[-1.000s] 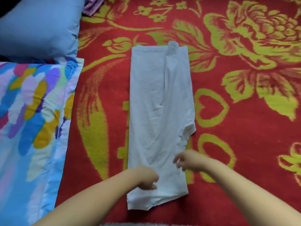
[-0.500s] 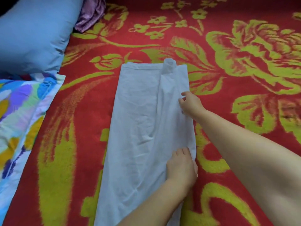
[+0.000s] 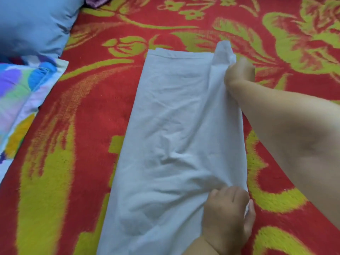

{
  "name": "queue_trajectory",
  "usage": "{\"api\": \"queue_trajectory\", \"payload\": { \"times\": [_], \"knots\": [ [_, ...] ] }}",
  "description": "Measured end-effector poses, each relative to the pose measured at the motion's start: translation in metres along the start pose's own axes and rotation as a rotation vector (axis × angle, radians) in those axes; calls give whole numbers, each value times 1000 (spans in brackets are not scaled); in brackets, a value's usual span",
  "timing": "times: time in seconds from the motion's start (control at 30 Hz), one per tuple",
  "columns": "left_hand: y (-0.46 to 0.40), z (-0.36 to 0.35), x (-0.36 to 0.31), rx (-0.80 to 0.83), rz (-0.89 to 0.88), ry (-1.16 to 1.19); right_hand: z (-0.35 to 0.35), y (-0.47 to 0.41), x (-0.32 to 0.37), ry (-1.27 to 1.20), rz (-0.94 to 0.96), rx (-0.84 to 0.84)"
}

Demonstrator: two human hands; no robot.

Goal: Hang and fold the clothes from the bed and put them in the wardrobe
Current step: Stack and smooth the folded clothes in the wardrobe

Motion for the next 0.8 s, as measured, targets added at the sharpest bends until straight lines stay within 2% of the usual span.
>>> {"api": "queue_trajectory", "payload": {
  "times": [0.07, 0.13, 0.23, 0.33, 0.4, 0.53, 0.63, 0.7, 0.8],
  "knots": [
    [5, -5, -5, 71, -56, -2, 7, -2, -18, 80, -56, 7],
    [7, -13, -6, 223, -71, -24, 6, -3, -24, 105, -96, 64],
    [10, -24, -8, 404, -54, -79, -2, -5, -10, 190, -50, 158],
    [12, -24, -12, 471, -99, -59, -7, -7, -2, 287, -10, 249],
    [6, -16, -12, 466, -135, -33, -4, -10, 0, 312, 19, 224],
    [-32, 22, 9, 279, -219, 243, 5, -12, 0, 135, -19, 124],
    [-95, 42, 68, 129, -166, 185, 10, -18, -11, -92, -125, 106],
    [-148, 34, 121, 179, -41, 91, 11, -22, -20, -203, -180, 103],
    [-221, -4, 196, 406, 34, -182, -1, -27, -32, -306, -171, 84]
  ]
}}
Point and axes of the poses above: each hand's wrist, its own y-axis away from the middle knuckle, its own z-axis out of the back of the hand, x = y × z, the point moved 8 cm from there along -y, towards the middle knuckle, and after that the axes turned 11 degrees about -y, right-handed, at the moved point
